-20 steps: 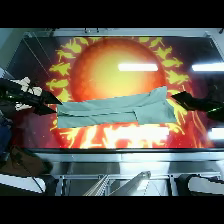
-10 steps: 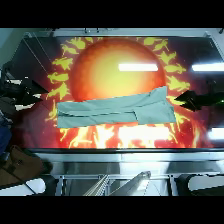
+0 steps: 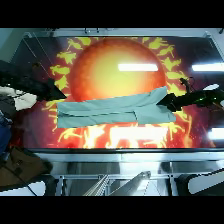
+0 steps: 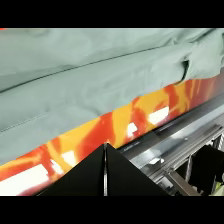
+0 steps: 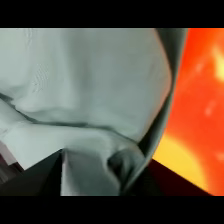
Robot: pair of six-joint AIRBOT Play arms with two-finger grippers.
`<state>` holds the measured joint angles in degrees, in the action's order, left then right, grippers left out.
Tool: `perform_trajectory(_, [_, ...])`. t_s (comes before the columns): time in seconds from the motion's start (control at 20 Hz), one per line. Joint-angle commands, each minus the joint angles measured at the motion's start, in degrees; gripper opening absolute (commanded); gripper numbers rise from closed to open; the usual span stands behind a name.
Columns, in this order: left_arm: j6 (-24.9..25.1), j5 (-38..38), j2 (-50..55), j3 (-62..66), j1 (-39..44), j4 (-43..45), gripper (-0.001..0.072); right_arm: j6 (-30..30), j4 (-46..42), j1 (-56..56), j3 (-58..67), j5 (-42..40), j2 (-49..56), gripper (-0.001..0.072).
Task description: Fold the shirts.
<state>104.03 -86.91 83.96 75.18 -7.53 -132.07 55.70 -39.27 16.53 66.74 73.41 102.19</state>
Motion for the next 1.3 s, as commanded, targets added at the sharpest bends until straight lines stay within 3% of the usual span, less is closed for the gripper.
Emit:
perform_trajectory(0.0, [0.04, 3.87, 4.90, 0.04, 8.83, 0.04, 0.0019, -0.39, 2.95, -2.82, 0.11, 0.57, 1.22, 0.0161])
perform_trajectory(0.05, [0.02, 5.84, 6.80, 0.04, 11.45, 0.02, 0.0018, -0.42, 3.34, -2.99, 0.11, 0.55, 1.40, 0.0059])
perform_trajectory(0.1, [0.02, 8.70, 8.98, 0.20, 14.51, 0.00, 0.0018, -0.57, 3.37, -3.02, 0.11, 0.57, 1.38, 0.0022])
perform_trajectory(0.3, [-0.98, 15.06, 19.54, 7.85, 25.51, 0.15, 0.0017, -1.66, 3.54, -2.91, 0.11, 0.98, 1.27, 0.0021])
perform_trajectory(0.6, [-7.39, 8.26, 33.16, 21.94, 30.97, 5.01, 0.0015, -2.38, 3.56, -0.52, 0.11, 6.05, 0.66, 0.0020])
perform_trajectory(0.95, [-10.10, 4.85, 39.93, 33.09, 34.38, 3.93, 0.0011, -5.77, 12.07, 9.70, 0.09, 15.17, -6.91, 0.0020])
perform_trajectory(1.15, [-9.38, 5.44, 43.45, 42.91, 38.34, -1.75, 0.0012, -6.10, 15.28, 7.89, -0.81, 18.45, -10.10, 0.0020])
perform_trajectory(1.25, [-8.66, 4.17, 40.28, 45.29, 37.29, -1.62, 0.0013, -4.81, 17.62, 4.83, -2.05, 18.56, -12.13, 0.0020])
